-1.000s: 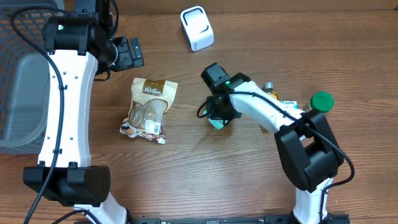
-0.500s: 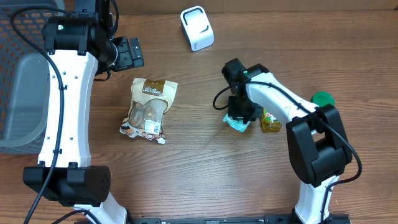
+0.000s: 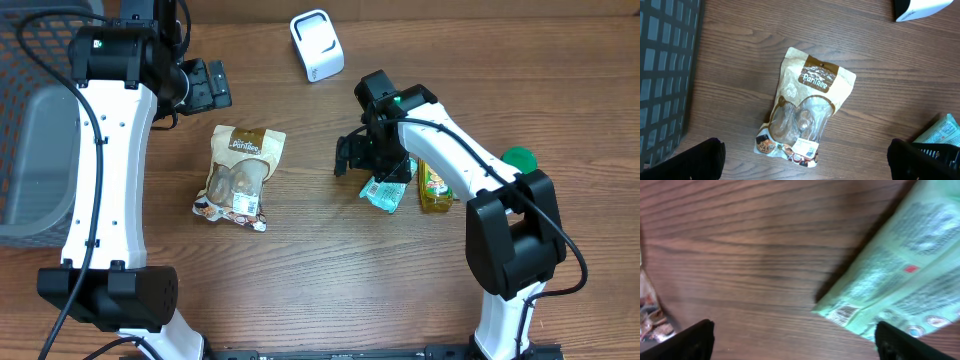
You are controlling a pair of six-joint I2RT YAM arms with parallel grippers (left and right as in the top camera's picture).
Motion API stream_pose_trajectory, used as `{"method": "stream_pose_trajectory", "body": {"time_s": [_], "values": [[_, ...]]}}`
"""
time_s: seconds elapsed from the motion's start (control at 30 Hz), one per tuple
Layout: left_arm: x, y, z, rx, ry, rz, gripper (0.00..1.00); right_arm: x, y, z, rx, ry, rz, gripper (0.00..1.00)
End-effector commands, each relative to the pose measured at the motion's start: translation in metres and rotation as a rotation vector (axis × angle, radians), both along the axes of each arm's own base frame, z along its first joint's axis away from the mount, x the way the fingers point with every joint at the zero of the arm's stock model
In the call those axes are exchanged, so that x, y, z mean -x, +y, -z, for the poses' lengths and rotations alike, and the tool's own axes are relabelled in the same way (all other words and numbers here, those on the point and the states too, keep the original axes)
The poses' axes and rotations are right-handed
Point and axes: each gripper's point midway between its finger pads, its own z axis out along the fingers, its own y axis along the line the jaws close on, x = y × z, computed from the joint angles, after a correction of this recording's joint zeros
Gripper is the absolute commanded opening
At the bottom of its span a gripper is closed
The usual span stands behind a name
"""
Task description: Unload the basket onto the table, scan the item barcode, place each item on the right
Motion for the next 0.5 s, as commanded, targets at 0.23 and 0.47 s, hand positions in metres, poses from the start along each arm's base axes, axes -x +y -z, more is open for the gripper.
{"method": "stream_pose_trajectory", "body": {"time_s": [0.23,0.47], "values": [[-0.0025,-0.0036,-0.0044,0.002,-0.017,0.019,1.00,0.0009,0.0119,-0.0043,-0.053,0.010,-0.013,1.00],[-0.0025,-0.0036,-0.0044,0.002,-0.017,0.019,0.99,0.0010,0.0121,-0.0043,-0.053,0.010,-0.013,1.00]]}}
